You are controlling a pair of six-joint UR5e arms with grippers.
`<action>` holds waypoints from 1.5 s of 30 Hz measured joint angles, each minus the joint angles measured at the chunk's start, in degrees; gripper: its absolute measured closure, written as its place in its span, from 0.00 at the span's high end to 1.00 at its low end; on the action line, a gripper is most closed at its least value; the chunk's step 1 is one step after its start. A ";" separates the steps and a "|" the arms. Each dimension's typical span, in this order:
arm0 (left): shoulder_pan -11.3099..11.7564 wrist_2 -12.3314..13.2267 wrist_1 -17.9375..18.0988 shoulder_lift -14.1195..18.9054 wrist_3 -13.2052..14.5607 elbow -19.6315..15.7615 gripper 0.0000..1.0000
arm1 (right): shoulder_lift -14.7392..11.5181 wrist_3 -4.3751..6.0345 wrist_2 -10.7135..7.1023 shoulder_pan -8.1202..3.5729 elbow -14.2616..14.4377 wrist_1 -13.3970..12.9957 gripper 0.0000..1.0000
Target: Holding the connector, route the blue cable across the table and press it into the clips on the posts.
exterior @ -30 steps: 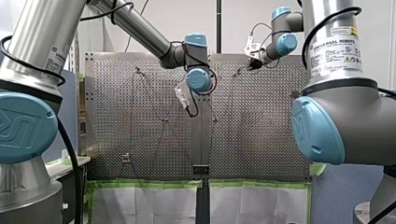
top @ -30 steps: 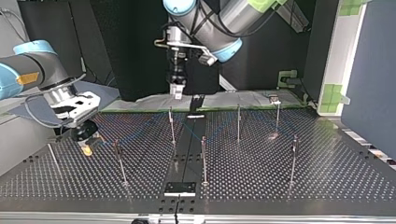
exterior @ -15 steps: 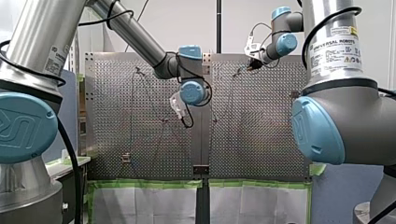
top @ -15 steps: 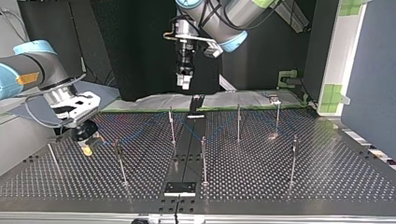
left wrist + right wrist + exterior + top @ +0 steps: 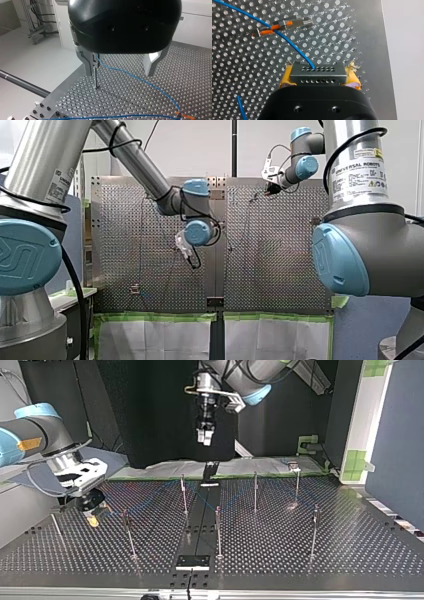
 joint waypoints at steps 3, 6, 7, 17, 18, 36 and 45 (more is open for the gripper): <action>0.00 0.00 1.32 0.00 0.00 -1.31 1.00 | 0.00 0.00 0.00 0.00 0.00 0.00 0.00; 0.00 0.00 2.66 0.00 0.00 -2.62 1.00 | 0.00 0.00 0.00 0.00 0.00 0.00 0.00; 0.00 0.00 3.21 0.00 0.00 -3.20 1.00 | 0.00 0.00 0.00 0.00 0.00 0.00 0.00; 0.00 0.00 8.08 0.00 0.00 -8.04 1.00 | 0.00 0.00 0.00 0.00 0.00 0.00 0.00; 0.00 0.00 8.55 0.00 0.00 -8.53 1.00 | 0.00 0.00 0.00 0.00 0.00 0.00 0.00; 0.00 0.00 17.23 0.00 0.00 -17.46 1.00 | 0.00 0.00 0.00 0.00 0.00 0.00 0.00; 0.00 0.00 17.84 0.00 0.00 -20.03 1.00 | 0.00 0.00 0.00 0.00 -0.01 0.00 0.00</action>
